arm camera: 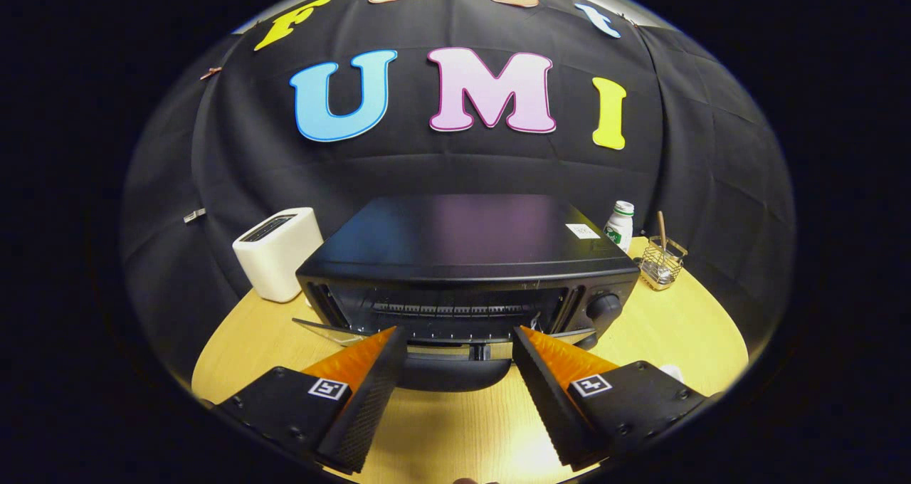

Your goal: Open the toaster oven, put the food inside, and close the toaster oven door.

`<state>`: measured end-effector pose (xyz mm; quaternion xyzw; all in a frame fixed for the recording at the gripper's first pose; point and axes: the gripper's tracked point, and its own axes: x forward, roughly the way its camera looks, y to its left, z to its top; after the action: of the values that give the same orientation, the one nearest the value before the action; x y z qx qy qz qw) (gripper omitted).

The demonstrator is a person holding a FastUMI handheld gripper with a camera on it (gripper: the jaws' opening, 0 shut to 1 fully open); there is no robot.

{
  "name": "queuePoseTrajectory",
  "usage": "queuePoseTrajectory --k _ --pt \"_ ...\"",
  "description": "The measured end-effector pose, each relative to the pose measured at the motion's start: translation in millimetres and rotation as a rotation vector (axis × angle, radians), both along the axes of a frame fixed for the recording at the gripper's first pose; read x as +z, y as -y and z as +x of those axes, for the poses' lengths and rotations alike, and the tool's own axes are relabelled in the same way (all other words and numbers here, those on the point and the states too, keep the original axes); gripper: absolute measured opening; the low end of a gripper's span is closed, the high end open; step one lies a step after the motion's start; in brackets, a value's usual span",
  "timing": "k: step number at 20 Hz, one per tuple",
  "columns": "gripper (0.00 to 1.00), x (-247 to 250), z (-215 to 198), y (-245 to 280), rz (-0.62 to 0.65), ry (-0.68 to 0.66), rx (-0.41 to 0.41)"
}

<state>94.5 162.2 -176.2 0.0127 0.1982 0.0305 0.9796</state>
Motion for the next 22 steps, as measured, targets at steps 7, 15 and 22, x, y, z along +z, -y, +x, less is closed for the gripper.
queuePoseTrajectory --k 7,15,22 --pt "0.97 -26.5 -37.9 0.4 -0.005 -0.043 0.026" --pt "0.99 -88.9 -76.8 0.6 -0.091 -0.181 0.084" --pt "0.99 -114.7 -86.0 0.7 -0.151 -0.255 0.214"
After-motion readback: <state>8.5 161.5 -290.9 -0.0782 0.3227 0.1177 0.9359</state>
